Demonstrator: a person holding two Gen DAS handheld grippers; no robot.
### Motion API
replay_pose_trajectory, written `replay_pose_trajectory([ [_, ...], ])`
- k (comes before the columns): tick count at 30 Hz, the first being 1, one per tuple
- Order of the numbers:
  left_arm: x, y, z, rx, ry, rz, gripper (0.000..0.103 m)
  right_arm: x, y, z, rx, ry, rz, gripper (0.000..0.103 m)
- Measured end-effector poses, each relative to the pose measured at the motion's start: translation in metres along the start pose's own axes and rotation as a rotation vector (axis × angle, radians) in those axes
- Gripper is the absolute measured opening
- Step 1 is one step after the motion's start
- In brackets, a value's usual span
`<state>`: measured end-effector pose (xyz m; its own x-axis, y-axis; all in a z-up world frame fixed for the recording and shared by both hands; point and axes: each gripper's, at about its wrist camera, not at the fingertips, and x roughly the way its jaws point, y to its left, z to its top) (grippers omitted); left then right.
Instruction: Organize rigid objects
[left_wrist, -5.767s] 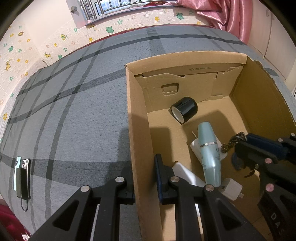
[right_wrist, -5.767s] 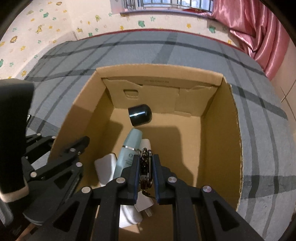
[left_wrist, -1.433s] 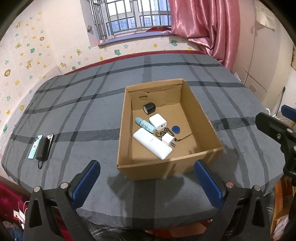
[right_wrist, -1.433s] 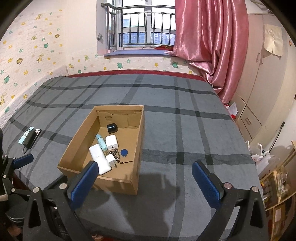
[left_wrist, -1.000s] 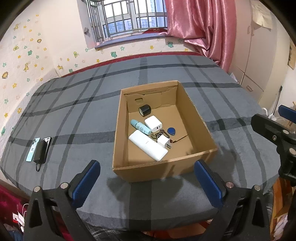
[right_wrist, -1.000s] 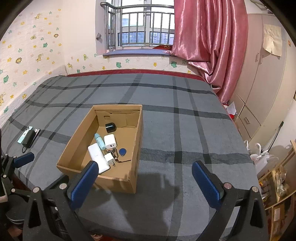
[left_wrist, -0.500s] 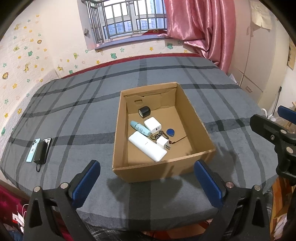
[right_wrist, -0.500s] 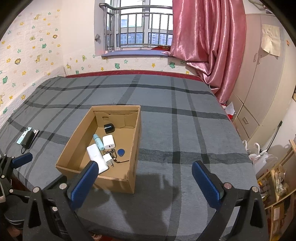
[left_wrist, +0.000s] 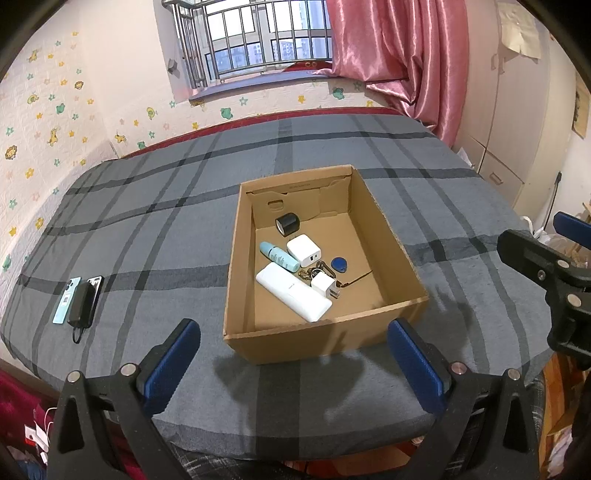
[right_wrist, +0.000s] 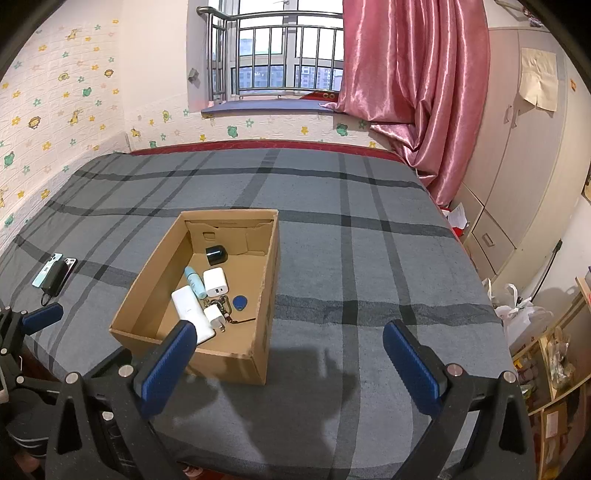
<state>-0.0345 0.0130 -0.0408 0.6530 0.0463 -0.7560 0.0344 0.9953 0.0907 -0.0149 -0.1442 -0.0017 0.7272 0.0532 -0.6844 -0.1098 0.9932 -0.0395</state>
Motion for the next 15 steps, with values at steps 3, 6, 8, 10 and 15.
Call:
replay_pose_trajectory([
  [3,-0.0009,-0.001,0.0008,0.004,-0.001,0.003,0.103,0.0001,-0.0004,0.0,-0.001,0.0,-0.001,0.103],
  [6,-0.001,-0.0011,0.0009,0.004,-0.002,0.004,0.103,0.0003,-0.0008,-0.0003,0.0,0.001,-0.004,0.103],
  [8,-0.0014,-0.0017,0.0011,0.007,-0.004,0.007,0.103,-0.0001,-0.0007,-0.0014,-0.003,0.005,-0.007,0.103],
  [10,-0.003,-0.0026,0.0013,0.011,-0.007,0.009,0.103,-0.0001,-0.0005,-0.0026,-0.004,0.014,-0.004,0.103],
  [15,-0.0055,-0.0042,0.0012,0.019,-0.012,0.011,0.103,-0.0013,0.0022,-0.0042,-0.007,0.022,-0.004,0.103],
])
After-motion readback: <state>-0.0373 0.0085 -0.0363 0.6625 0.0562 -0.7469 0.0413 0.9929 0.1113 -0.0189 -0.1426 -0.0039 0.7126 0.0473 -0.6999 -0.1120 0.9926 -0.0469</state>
